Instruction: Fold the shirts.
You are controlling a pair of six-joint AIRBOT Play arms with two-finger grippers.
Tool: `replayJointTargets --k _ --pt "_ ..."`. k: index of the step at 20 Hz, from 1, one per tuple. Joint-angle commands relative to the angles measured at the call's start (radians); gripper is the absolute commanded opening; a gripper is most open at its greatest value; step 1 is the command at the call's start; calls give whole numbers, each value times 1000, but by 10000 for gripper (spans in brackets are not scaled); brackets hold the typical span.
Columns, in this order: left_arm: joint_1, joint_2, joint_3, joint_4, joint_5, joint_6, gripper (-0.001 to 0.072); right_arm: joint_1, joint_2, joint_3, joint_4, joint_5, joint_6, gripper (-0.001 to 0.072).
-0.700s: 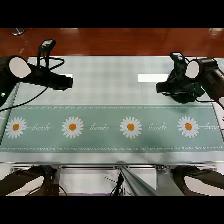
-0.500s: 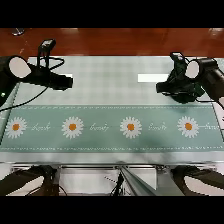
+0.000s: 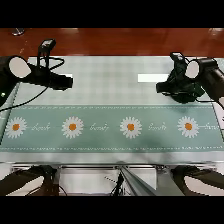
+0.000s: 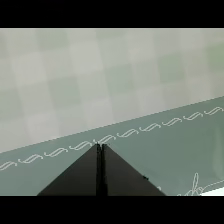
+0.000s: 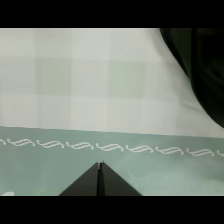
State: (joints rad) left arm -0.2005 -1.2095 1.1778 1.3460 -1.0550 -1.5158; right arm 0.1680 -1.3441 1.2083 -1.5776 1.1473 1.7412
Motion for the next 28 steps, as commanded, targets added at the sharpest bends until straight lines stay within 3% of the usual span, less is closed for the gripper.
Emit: replayJointTargets --k 1,4,6,7,8,9,10,11,12,15,18,22,26,27,28 --pt "0 0 0 0 0 0 26 2 0 0 11 -39 1 25" --pt "0 -1 0 0 36 0 26 1 -1 0 -6 -146 -6 25" --pt "1 -1 0 1 97 3 26 1 -1 0 -148 -309 0 27" --pt "1 -1 0 1 128 3 26 -4 -2 0 -256 -387 53 136" --pt "-2 -2 0 -3 172 3 26 -19 -10 0 -331 -462 133 538" --pt "-5 -4 0 -2 212 3 30 -45 -24 0 -375 -526 193 636" --pt "-5 -8 0 -2 246 3 170 -79 -42 0 -397 -565 227 636" --pt "-5 -15 0 -2 280 3 519 -126 -65 0 -395 -586 257 636" --pt "-3 -26 0 2 317 4 706 -174 -90 0 -393 -583 286 636" --pt "8 -61 0 8 346 3 706 -322 -158 0 -320 -482 300 636" --pt "6 -103 0 7 306 2 706 -416 -192 0 -188 -346 154 635" --pt "6 -142 0 5 241 -23 706 -460 -206 0 -124 -305 23 635" --pt "7 -146 0 5 168 -42 705 -460 -239 0 -68 -277 3 607" --pt "7 -146 0 5 137 -42 705 -460 -251 0 -35 -273 -16 523" --pt "8 -146 1 10 101 -41 705 -460 -256 0 6 -272 -47 219"
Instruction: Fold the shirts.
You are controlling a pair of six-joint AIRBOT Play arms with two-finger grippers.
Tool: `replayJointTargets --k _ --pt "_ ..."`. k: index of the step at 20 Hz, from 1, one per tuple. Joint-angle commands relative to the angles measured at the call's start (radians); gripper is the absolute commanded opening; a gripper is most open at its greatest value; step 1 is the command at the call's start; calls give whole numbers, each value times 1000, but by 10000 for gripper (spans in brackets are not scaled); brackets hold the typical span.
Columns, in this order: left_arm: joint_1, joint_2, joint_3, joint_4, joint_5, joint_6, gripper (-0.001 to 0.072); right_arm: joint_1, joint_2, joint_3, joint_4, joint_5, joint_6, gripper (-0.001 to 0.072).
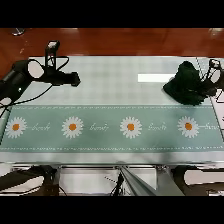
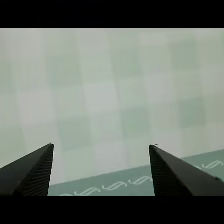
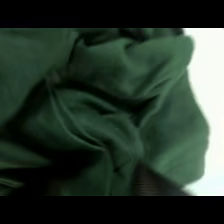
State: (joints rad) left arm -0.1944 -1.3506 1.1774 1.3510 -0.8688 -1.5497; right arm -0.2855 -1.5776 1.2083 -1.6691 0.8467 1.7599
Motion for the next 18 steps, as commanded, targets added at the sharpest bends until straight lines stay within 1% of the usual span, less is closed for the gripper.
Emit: replayJointTargets --k 1,2,4,5,7,10,12,14,16,18 --pt "3 -2 2 13 -130 6 706 -6 -18 4 151 28 -105 32" --pt "6 4 3 35 -177 31 705 -6 -3 23 218 35 -154 25" --pt "22 26 3 133 -278 38 705 -6 57 96 338 37 -241 25" --pt "37 45 3 169 -321 38 705 -6 97 145 372 38 -255 25" --pt "73 101 0 161 -373 38 705 -5 199 249 421 45 -268 25" --pt "79 256 -62 46 -353 38 706 -5 383 343 496 45 -299 24" --pt "71 386 -154 -61 -301 39 706 -5 498 382 549 50 -358 24" --pt "47 514 -254 -135 -262 38 706 -5 587 429 605 74 -403 24" --pt "19 617 -339 -168 -241 38 706 -5 638 497 654 121 -431 24" --pt "7 683 -395 -171 -234 37 706 -5 654 586 695 179 -445 24"
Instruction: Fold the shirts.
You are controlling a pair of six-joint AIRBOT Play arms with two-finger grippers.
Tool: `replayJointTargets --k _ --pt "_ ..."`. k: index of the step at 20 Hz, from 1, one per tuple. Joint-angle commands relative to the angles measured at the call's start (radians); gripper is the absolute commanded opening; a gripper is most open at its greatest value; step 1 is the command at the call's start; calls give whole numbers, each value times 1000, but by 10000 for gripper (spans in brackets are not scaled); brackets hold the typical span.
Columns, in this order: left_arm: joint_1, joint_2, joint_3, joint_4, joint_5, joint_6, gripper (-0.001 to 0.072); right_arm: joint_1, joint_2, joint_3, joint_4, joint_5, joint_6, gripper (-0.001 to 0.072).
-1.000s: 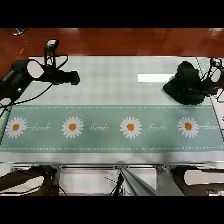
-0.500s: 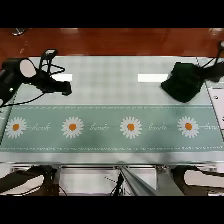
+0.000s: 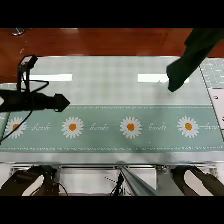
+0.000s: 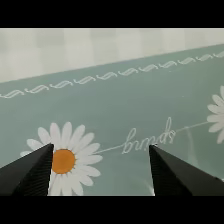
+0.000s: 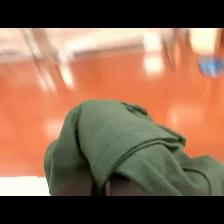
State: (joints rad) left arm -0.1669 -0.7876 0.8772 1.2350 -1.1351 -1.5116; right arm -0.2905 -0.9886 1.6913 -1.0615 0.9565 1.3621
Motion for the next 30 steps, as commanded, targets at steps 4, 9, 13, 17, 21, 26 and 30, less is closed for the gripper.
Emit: replayJointTargets --k 4,9,13,17,21,26,30 --pt "-18 148 -161 -43 113 -5 706 0 65 264 208 186 -59 24" --pt "-18 128 -173 -50 168 -39 705 65 68 203 279 384 -70 24" --pt "-18 128 -173 -50 167 -39 705 379 68 -66 223 350 -43 24" --pt "-19 128 -173 -55 166 -39 705 753 36 -439 71 87 85 24" --pt "-19 122 -173 -55 156 -73 706 918 -164 -588 61 -43 162 25" --pt "-19 103 -173 -86 165 -98 706 918 -354 -588 323 -77 162 331" --pt "-20 87 -173 -171 91 -84 706 727 -313 -526 346 109 84 632"
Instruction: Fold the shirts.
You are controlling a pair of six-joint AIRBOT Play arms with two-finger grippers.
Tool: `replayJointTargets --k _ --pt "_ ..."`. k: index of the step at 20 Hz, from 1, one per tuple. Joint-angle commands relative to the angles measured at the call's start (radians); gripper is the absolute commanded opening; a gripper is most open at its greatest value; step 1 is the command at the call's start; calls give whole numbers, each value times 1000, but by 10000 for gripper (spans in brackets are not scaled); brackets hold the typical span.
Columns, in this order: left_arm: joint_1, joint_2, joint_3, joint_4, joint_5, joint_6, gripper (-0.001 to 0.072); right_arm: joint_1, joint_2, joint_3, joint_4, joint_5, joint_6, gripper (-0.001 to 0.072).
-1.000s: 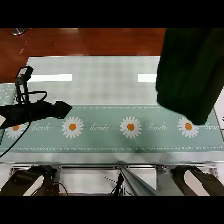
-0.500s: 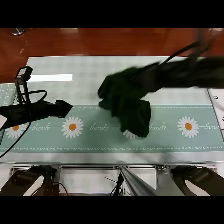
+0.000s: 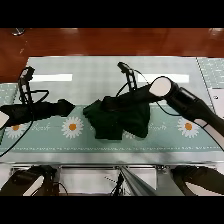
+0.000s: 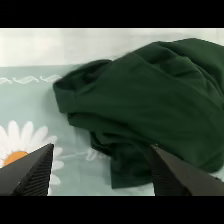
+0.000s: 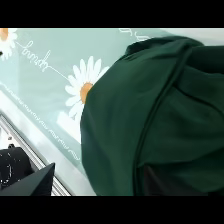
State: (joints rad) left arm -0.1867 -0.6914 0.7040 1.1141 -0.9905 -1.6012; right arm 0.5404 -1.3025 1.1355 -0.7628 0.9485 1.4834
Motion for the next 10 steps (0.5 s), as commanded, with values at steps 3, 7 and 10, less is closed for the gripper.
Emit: replayJointTargets --k 3,7,10 --pt "0 -10 0 -17 -251 56 706 -410 128 48 -85 288 -47 631" --pt "-42 -19 -108 -203 -260 98 705 -769 337 -77 -372 355 -20 626" --pt "-158 -101 -258 -315 -33 168 705 -905 488 -336 -333 315 -30 620"
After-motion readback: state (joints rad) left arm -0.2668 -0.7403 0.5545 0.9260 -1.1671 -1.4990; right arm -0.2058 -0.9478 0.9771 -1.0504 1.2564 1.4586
